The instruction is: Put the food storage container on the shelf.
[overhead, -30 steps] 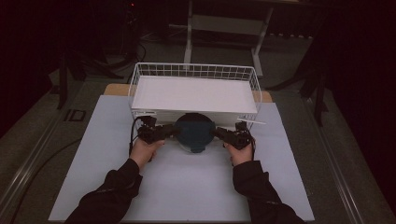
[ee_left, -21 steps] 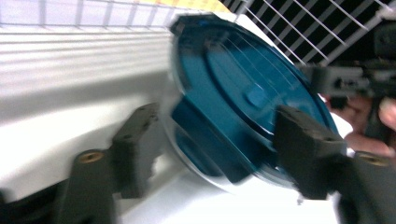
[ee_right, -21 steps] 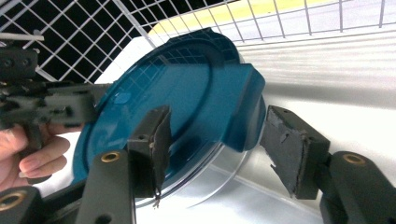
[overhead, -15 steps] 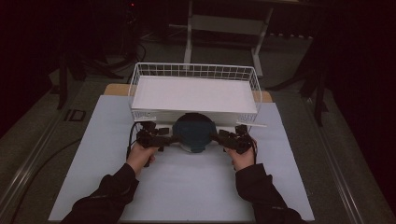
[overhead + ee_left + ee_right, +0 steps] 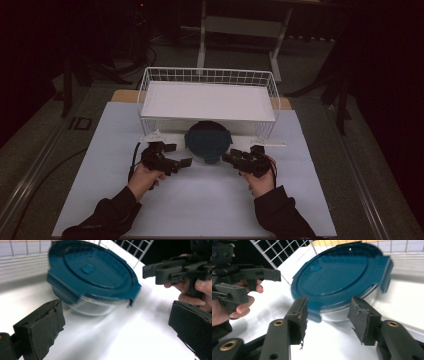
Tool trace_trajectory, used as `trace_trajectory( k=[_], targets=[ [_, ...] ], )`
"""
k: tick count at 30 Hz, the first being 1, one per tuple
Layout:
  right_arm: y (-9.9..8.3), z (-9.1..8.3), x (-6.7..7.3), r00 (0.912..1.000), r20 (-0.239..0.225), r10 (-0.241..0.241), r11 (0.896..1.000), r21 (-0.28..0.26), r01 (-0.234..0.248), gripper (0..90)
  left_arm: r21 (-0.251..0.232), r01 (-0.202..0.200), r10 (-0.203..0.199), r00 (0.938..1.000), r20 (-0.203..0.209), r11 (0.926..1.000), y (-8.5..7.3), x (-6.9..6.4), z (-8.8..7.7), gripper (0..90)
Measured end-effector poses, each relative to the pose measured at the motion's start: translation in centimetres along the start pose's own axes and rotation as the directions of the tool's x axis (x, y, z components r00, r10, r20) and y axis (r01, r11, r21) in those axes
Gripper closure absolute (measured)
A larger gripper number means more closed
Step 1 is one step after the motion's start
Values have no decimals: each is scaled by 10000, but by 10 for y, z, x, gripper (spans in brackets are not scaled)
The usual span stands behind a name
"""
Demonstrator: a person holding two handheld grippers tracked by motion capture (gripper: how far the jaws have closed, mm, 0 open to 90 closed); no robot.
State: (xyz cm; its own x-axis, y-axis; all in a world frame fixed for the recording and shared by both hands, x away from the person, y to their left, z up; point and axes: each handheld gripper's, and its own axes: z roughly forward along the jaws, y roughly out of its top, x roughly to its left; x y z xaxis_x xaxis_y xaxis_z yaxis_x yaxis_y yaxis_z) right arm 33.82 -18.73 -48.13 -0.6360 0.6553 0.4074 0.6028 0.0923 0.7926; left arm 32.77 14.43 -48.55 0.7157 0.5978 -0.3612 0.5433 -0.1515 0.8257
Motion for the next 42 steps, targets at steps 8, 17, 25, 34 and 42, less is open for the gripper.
trace_trajectory(
  k=[8,17,25,34,42],
  targets=[
    [-13,8,16,9991,-101,-409,9977,539,414,678,-169,-376,373,9991,-177,9992,-12,-13,-16,2],
    [-18,23,23,9974,-157,-700,9914,1099,713,896,-240,-774,765,9964,-378,9967,-29,-24,-28,2],
    [-19,41,23,9969,-240,-752,9863,1453,779,898,-425,-835,809,9950,-587,9956,-36,-23,-33,2],
    [-15,55,25,9958,-177,-893,9853,1444,910,898,-618,-677,635,9956,-685,9958,-38,-19,-35,2],
    [-6,65,18,9969,156,-777,9898,1210,752,898,-589,-790,746,9945,-730,9951,-39,-19,-35,2]
  ],
)
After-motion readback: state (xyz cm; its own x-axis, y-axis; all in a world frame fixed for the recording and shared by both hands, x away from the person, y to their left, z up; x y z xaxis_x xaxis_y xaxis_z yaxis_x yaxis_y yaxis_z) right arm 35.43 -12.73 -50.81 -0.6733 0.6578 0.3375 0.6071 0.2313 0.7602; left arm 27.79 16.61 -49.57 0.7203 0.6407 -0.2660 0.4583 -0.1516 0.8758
